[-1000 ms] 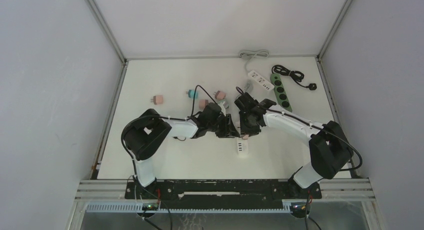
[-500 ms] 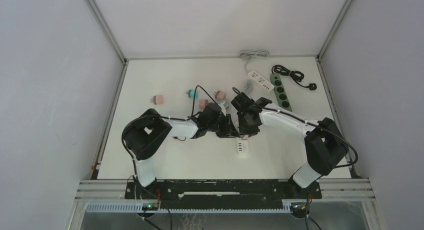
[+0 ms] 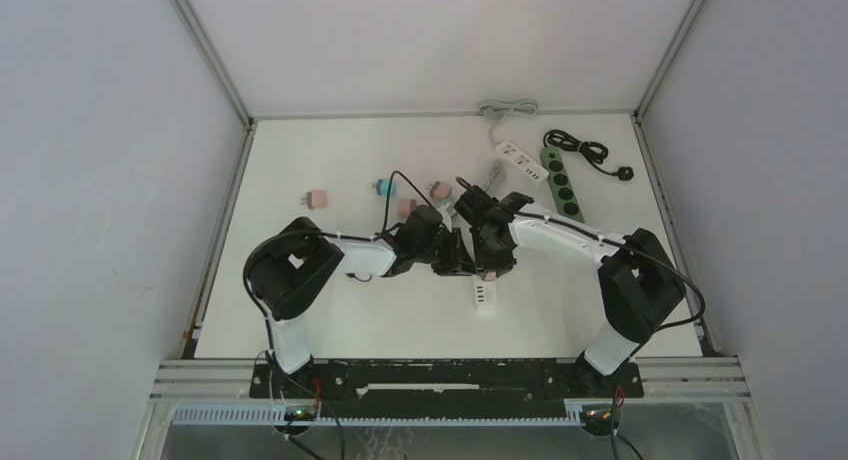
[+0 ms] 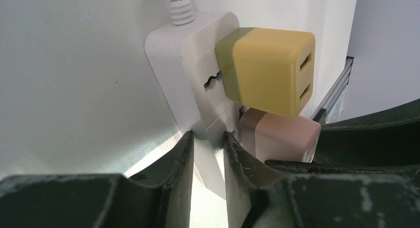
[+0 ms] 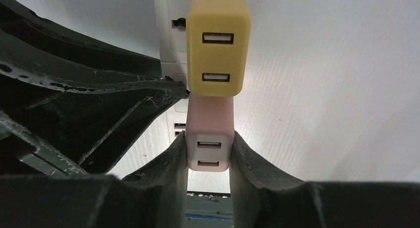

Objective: Insert the plug
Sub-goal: Insert the plug into the socket.

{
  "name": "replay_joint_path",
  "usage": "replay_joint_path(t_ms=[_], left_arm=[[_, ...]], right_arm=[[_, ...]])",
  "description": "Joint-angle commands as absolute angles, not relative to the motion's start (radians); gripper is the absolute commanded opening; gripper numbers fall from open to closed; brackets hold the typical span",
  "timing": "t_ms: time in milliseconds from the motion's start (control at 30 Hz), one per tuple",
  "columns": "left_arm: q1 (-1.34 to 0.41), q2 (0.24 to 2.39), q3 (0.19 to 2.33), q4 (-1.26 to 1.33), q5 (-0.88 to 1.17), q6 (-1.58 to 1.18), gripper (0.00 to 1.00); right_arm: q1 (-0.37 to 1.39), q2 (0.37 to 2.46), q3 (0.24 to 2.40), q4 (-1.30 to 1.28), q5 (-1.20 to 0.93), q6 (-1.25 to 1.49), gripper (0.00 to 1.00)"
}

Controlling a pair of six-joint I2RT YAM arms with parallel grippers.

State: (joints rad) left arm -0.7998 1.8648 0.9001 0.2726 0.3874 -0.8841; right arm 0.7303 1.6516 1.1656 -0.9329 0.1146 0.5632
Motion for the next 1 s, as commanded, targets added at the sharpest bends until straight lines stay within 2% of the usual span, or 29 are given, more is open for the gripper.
replay_joint_path(t_ms=[0, 967], left_arm=[[-0.805, 1.872, 0.919, 0.322, 0.385, -0.898, 0.30], [-0.807, 1.882, 0.917, 0.335, 0.394, -0.904, 0.27]], right_arm=[[0.721, 1.734, 1.125, -0.850, 0.109, 0.555, 0.00], [0.644, 1.897, 1.227, -0.805, 0.024, 0.499, 0.00]])
